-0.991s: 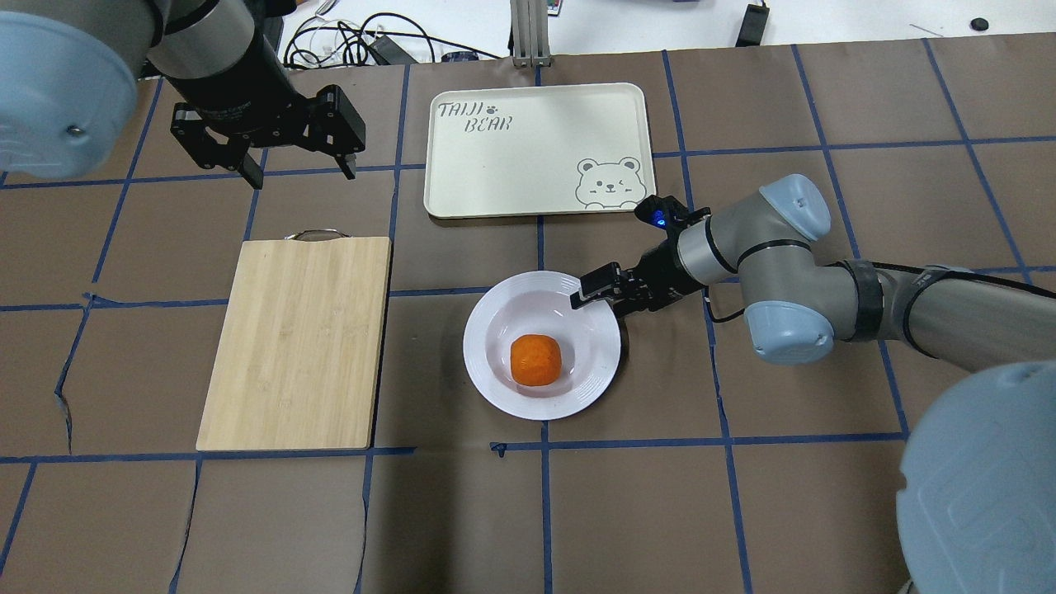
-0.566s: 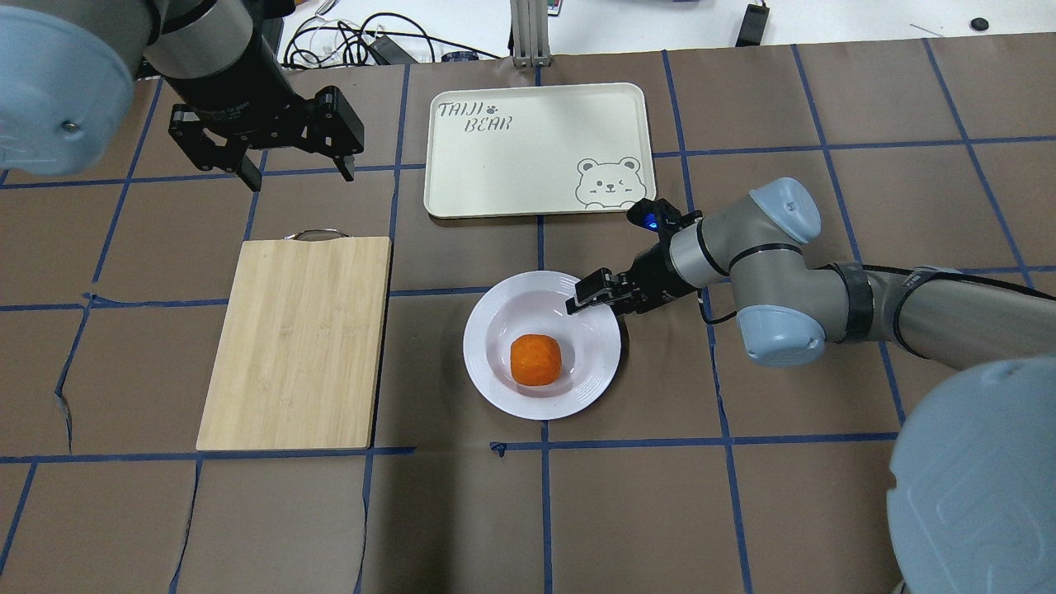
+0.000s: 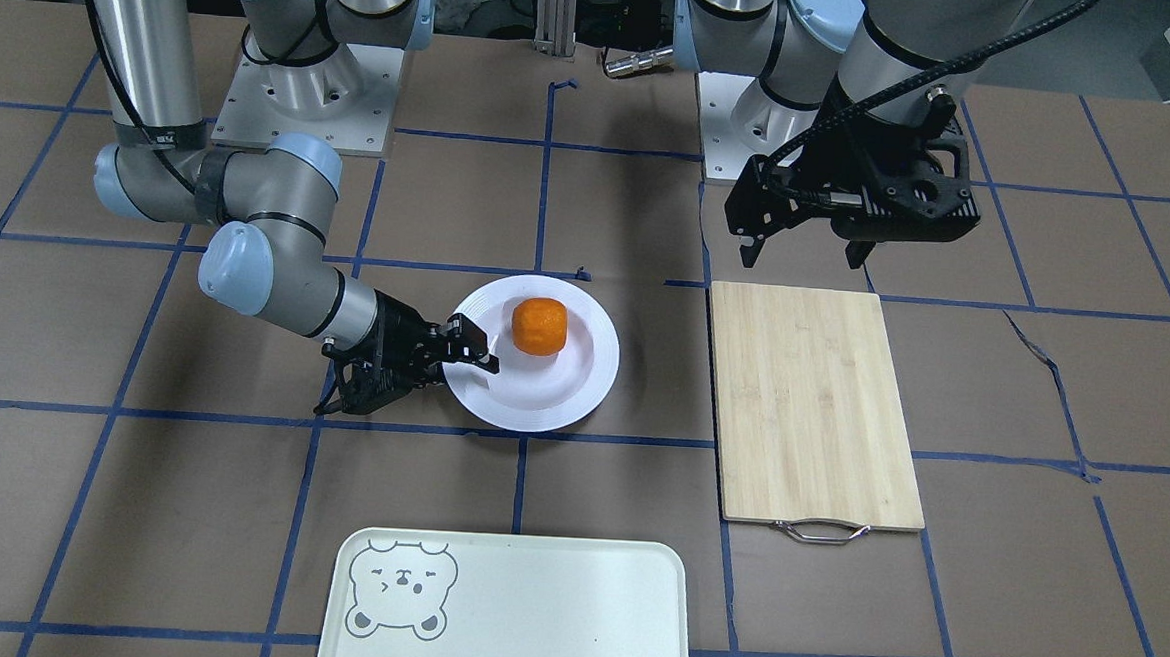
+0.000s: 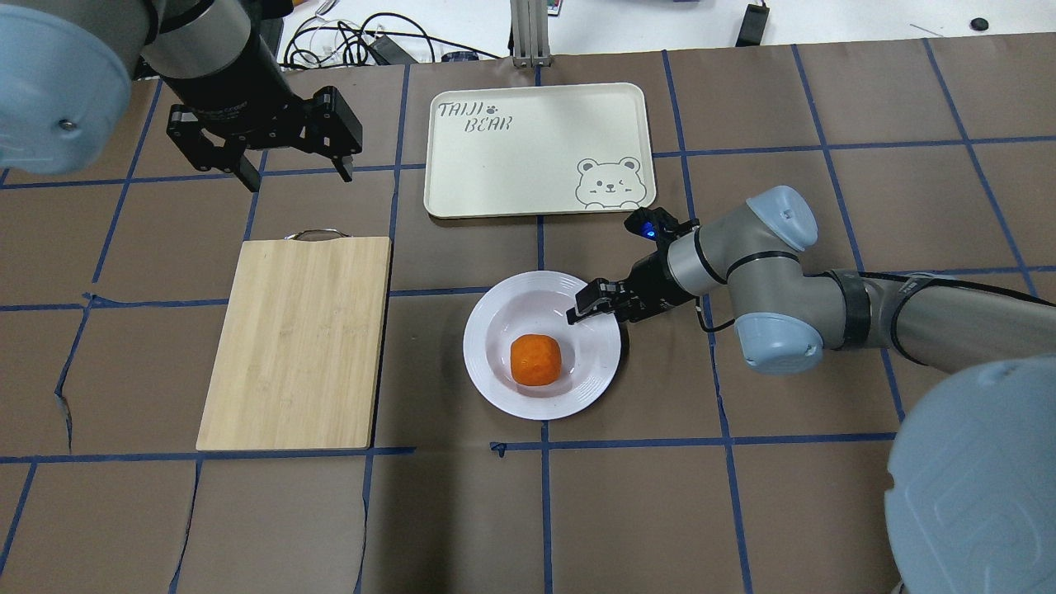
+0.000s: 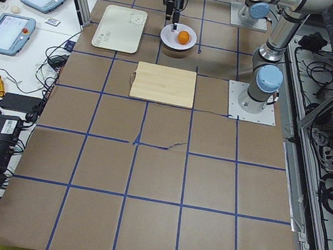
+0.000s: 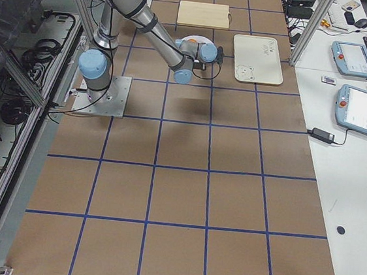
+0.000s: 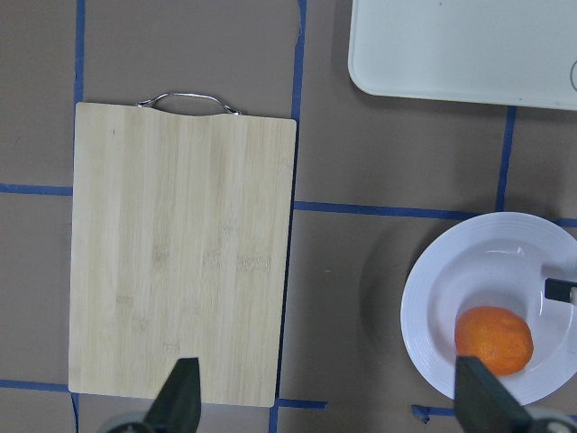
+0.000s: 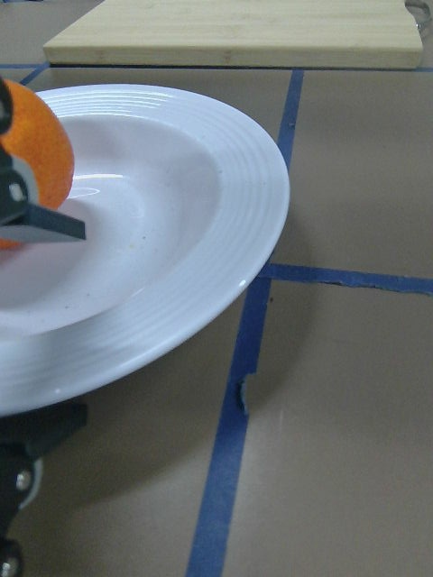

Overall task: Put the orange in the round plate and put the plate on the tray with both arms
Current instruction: 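Lower the right gripper onto the plate rim nearest it and grasp, then lift the plate with the right gripper and carry it onto the bear tray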

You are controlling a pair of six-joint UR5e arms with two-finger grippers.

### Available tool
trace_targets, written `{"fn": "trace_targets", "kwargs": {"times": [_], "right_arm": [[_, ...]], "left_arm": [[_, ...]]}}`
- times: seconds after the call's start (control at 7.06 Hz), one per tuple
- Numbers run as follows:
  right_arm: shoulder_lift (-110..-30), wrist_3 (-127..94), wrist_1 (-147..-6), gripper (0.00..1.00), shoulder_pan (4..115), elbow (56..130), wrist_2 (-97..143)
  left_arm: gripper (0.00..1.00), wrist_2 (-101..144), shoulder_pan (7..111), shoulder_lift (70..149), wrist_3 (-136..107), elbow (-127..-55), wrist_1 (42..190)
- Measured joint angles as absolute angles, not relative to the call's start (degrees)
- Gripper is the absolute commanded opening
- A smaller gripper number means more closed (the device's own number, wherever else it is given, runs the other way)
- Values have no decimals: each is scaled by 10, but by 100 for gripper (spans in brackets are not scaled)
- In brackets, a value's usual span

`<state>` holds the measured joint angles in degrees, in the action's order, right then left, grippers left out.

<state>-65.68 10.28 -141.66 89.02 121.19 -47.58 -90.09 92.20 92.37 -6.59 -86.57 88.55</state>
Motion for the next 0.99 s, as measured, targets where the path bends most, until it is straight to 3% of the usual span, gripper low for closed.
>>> {"fn": "trace_targets", "kwargs": {"times": [0.14,0.99], "right_arm": [[-657,103,-1420,0,890,1212,-475],[-661,114,-1497,0,889,1208,-443]], "left_arm": [[100,-901,922,924,-66,-866,886],[100,-901,921,923,-66,-865,889]]}}
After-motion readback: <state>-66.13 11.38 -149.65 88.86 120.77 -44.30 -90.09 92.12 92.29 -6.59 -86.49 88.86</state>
